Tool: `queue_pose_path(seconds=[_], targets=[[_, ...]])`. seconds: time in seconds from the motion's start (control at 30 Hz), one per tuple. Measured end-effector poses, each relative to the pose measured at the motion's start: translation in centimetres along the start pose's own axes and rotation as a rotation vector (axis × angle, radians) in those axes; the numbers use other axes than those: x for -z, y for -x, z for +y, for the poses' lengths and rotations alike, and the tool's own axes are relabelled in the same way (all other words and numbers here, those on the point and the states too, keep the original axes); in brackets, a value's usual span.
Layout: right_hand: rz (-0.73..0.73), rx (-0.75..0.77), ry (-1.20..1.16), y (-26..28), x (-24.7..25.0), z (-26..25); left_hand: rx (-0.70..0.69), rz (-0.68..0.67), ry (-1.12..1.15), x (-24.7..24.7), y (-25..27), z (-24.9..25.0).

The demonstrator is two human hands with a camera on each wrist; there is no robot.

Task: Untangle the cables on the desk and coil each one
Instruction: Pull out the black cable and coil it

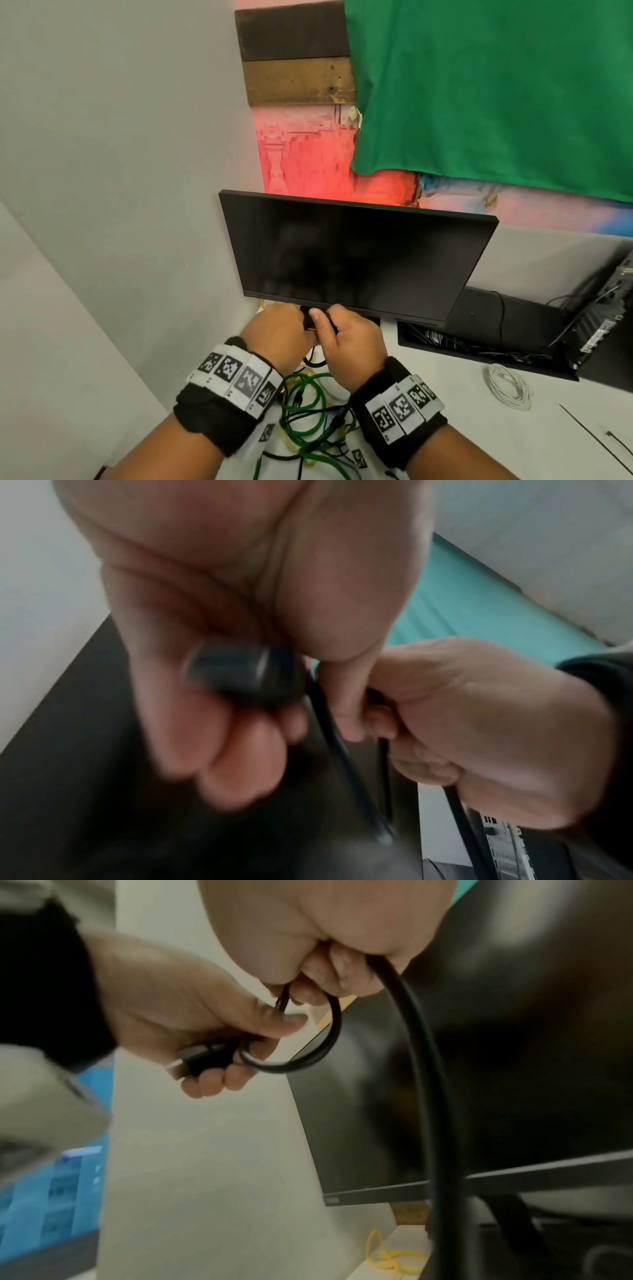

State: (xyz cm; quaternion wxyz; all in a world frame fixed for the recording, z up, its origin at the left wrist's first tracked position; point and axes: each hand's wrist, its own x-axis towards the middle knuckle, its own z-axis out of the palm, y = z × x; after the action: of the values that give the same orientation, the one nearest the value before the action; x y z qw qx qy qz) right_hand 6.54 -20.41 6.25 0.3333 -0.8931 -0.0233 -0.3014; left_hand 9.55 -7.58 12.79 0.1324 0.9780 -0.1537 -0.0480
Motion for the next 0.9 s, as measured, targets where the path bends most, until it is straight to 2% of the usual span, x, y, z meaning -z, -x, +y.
queue_pose_path(seconds=[0.03,0.1,0.13,0.3,0.37,0.4,0.43,0.53,0.57,0.6,0.67,0.8,0.83,0.9], targets=[[-0.005,0.02,0.019,0.1,0.1,0.2,-0.009,-0.088,0.058,0.3,-0.2,-0.5],[-0.001,0.02,0.028,0.1,0.2,0.7,0.031,-0.296,0.36,1.0,-0.5,-1.4],[-0.001,0.016,0.023,0.2,0.3,0.8,0.053,-0.327,0.424,1.1,-0.7,-1.8],[-0.044,0.008,-0.121,0.7,0.3,0.2,0.054,-0.035,-0.124,0.3,-1.5,-1.5],[-0.094,-0.046,-0.204,0.9,0.5,0.1,0.072,-0.009,-0.179,-0.5,-1.6,-1.2],[-0.112,-0.075,-0.24,0.9,0.8,0.1,0.081,-0.023,-0.115,-0.9,-1.5,-1.2],[-0.116,-0.106,-0.278,0.7,1.0,0.2,0.083,-0.052,0.045,-1.3,-1.5,-1.4],[-0.068,-0.214,-0.385,0.3,1.7,1.0,0.139,-0.241,0.951,-1.6,-0.7,-1.9],[-0.056,-0.248,-0.413,0.3,1.9,1.3,0.159,-0.307,1.203,-1.3,-0.3,-1.9],[-0.055,-0.285,-0.438,0.3,1.9,1.6,0.154,-0.35,1.35,-1.1,-0.2,-2.0],[-0.065,-0.363,-0.497,0.6,1.7,1.7,0.08,-0.36,1.375,-1.0,-0.2,-2.0],[-0.077,-0.466,-0.722,0.5,1.5,1.4,-0.093,-0.204,1.127,-1.1,-0.4,-1.9],[-0.082,-0.463,-0.759,0.3,1.6,1.3,-0.138,-0.211,1.067,-1.0,-0.4,-2.0],[-0.101,-0.439,-0.793,-0.1,1.8,1.0,-0.201,-0.327,1.095,-1.1,-0.3,-2.2]])
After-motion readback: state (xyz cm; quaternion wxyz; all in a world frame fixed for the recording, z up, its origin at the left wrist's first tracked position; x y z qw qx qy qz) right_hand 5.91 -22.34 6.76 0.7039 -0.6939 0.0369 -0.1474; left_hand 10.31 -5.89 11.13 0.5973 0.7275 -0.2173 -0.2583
